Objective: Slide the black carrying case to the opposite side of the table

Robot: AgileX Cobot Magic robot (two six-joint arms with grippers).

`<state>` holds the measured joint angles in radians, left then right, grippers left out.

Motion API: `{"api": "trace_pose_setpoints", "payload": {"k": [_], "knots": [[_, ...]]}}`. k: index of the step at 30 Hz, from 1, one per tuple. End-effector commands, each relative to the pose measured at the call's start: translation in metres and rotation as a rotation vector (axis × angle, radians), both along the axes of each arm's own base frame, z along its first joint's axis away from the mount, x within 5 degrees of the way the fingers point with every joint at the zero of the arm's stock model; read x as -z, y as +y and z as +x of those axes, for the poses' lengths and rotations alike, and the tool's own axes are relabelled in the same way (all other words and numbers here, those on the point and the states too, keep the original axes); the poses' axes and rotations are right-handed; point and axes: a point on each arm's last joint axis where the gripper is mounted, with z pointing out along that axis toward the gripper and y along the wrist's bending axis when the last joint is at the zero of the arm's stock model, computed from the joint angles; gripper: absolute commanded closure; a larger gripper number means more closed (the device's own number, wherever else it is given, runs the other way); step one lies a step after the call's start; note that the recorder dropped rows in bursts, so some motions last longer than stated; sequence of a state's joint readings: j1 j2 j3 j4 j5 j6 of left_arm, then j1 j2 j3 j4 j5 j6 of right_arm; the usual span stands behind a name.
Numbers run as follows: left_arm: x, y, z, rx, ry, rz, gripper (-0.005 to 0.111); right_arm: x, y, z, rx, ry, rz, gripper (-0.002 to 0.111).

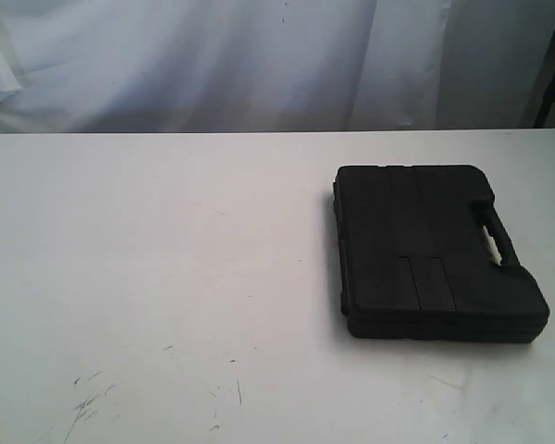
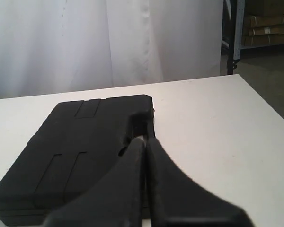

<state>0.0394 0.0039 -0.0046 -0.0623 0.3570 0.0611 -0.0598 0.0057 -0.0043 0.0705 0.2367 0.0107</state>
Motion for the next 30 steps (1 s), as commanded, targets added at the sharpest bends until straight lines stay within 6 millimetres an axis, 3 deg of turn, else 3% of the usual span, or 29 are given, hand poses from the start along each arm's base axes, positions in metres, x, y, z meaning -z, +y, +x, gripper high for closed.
{"api": "trace_pose_setpoints", "payload": {"k": [1,6,30], "knots": [[-0.0001,0.0001,0.0002,-0.002,-0.015,-0.003,0.107,0.0033,-0.0009,-0.0007,0.008,0.024,-0.034,0.108],[-0.0001,0.0001,0.0002,-0.002,-0.015,-0.003,0.107,0.0100,-0.0009,-0.0021,0.005,0.100,-0.042,0.108],[-0.0001,0.0001,0.0002,-0.002,-0.015,-0.003,0.107,0.0110,-0.0006,-0.0024,0.003,0.111,-0.035,0.108]]}}
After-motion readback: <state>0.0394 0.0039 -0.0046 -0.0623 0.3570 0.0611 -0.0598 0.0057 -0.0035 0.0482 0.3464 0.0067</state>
